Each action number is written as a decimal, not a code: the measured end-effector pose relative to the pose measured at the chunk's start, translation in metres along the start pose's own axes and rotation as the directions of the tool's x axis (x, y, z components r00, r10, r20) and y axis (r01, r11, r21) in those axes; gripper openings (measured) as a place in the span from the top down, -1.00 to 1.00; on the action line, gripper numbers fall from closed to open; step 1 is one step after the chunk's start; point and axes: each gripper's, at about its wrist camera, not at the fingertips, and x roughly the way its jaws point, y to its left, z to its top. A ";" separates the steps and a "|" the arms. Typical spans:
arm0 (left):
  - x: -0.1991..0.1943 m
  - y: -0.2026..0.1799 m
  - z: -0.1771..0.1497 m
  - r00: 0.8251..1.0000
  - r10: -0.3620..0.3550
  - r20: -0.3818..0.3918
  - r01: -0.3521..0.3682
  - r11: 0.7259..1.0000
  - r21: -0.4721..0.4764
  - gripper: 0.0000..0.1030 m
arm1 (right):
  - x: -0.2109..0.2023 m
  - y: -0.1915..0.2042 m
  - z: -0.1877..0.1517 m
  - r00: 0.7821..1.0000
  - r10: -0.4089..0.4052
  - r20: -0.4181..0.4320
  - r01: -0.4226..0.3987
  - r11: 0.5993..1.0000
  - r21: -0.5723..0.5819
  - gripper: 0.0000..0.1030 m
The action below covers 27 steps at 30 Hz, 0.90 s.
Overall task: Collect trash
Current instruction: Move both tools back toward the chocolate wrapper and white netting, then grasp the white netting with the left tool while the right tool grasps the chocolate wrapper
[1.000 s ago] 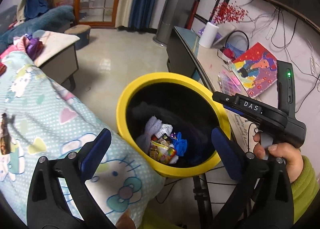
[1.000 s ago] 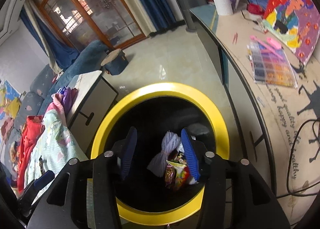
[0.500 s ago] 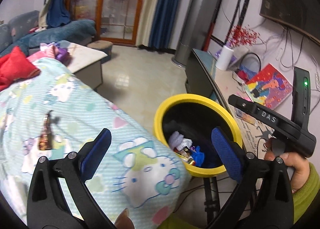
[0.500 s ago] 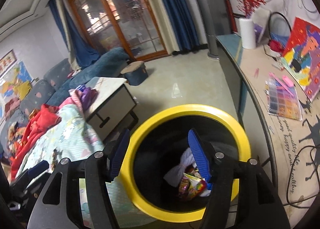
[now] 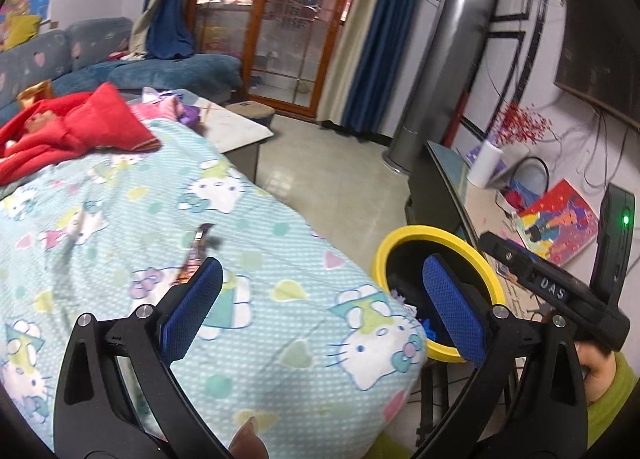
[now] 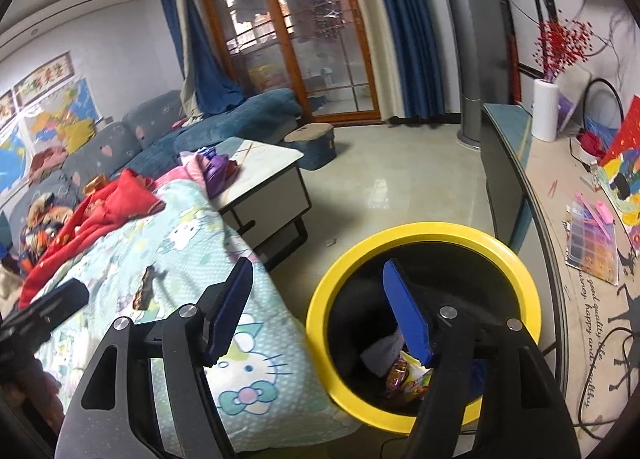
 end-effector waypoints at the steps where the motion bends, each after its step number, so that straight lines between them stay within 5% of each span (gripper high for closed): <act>1: -0.003 0.006 0.000 1.000 0.005 0.004 -0.005 1.000 -0.010 -0.79 | 0.001 0.004 -0.001 1.000 0.004 -0.004 -0.004 1.000 -0.008 -0.27; 18: -0.038 0.073 -0.003 0.992 0.118 0.037 -0.114 0.987 -0.109 -0.79 | 0.017 0.081 -0.006 0.992 0.106 -0.073 -0.116 0.980 -0.159 -0.31; 27: -0.047 0.112 -0.017 0.988 0.155 -0.020 -0.156 0.973 -0.171 -0.79 | 0.045 0.122 -0.012 0.966 0.183 -0.183 -0.217 0.958 -0.186 -0.31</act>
